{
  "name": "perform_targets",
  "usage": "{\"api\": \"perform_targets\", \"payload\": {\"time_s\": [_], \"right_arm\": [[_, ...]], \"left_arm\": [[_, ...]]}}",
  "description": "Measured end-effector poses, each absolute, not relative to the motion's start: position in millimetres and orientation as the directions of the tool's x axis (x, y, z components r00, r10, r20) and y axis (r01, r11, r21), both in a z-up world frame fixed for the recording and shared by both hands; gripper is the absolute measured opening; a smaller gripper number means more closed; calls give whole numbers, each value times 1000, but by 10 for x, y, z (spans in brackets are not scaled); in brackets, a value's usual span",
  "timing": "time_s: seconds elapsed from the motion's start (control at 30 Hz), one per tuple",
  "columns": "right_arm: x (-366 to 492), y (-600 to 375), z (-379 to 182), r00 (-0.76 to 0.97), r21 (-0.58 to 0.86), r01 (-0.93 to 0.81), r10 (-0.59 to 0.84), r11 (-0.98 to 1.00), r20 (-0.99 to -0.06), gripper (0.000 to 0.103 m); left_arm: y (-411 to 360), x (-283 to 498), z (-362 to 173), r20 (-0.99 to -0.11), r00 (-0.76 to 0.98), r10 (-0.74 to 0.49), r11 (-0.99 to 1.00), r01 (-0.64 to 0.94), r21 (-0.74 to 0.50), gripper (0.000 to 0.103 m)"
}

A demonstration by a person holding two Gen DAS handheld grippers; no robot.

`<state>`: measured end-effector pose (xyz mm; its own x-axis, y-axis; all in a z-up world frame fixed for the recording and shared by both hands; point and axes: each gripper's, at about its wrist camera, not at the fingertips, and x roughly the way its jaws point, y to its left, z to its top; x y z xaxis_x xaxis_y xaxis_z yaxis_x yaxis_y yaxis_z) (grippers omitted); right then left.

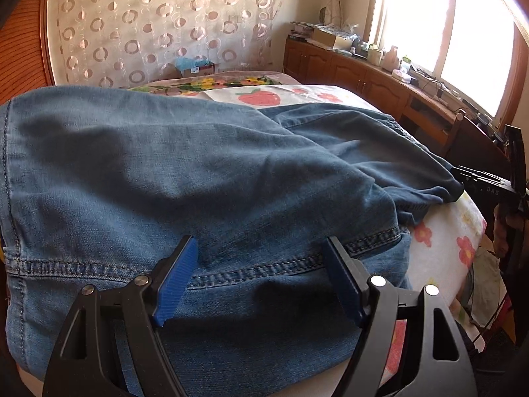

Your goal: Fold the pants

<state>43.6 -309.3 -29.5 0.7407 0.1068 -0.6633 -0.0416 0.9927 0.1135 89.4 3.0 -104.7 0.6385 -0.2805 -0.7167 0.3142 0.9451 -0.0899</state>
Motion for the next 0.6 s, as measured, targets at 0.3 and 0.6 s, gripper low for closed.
{"api": "perform_targets", "payload": {"time_s": [0.3,0.6], "right_arm": [[535,-3103,-405,730,122,-47,117,991,-674,44],[535,-3173,-175,777,137,-67,138,988,-615,9]], "left_arm": [[-1,876,-1096,-712,650,-265,948,312,-68,78],[163,807,-971,-701,665,-256,955,285,-78,78]]}}
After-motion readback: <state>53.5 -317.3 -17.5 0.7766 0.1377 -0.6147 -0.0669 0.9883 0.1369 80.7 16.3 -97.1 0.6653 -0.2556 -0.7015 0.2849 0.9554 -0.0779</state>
